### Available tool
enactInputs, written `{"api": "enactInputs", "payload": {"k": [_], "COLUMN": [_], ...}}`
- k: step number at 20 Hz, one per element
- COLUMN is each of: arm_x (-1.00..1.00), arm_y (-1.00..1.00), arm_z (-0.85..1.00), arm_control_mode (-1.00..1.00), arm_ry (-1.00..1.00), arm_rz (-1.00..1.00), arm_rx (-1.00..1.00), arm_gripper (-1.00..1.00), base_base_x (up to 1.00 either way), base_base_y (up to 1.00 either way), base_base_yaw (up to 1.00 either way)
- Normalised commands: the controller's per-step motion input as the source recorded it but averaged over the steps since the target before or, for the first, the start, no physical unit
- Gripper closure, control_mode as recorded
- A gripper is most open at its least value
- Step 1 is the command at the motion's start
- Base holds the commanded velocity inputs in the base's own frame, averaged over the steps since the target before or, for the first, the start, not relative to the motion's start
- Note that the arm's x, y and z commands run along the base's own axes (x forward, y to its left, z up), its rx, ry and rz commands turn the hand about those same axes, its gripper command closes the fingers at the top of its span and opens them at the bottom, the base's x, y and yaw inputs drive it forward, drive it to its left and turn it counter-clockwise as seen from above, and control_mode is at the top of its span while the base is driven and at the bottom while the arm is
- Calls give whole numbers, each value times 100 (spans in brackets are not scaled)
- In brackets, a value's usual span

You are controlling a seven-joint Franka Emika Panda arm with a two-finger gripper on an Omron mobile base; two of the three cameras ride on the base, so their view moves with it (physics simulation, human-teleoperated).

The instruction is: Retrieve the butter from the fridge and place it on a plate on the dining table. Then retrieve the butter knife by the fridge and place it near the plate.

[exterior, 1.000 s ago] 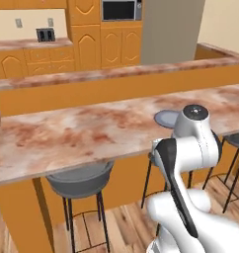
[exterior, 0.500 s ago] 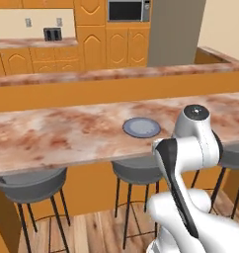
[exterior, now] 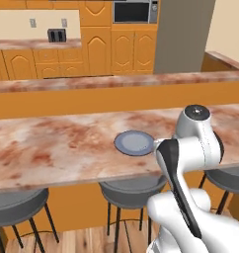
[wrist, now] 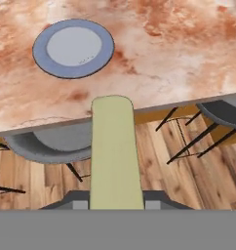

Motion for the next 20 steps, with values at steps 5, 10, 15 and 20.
{"api": "enactInputs", "payload": {"k": [5, 10, 15, 20], "arm_x": [0, 0, 30, 90], "arm_y": [0, 0, 0, -8], "arm_z": [0, 0, -5, -3], "arm_control_mode": [100, 100, -100, -100], "arm_ry": [0, 0, 0, 0], "arm_rz": [0, 0, 5, 24], "arm_rx": [0, 0, 3, 2], "arm_gripper": [100, 100, 100, 100], "base_base_x": [67, 45, 0, 0], "base_base_y": [7, 2, 0, 0], "base_base_yaw": [1, 2, 0, 0]}}
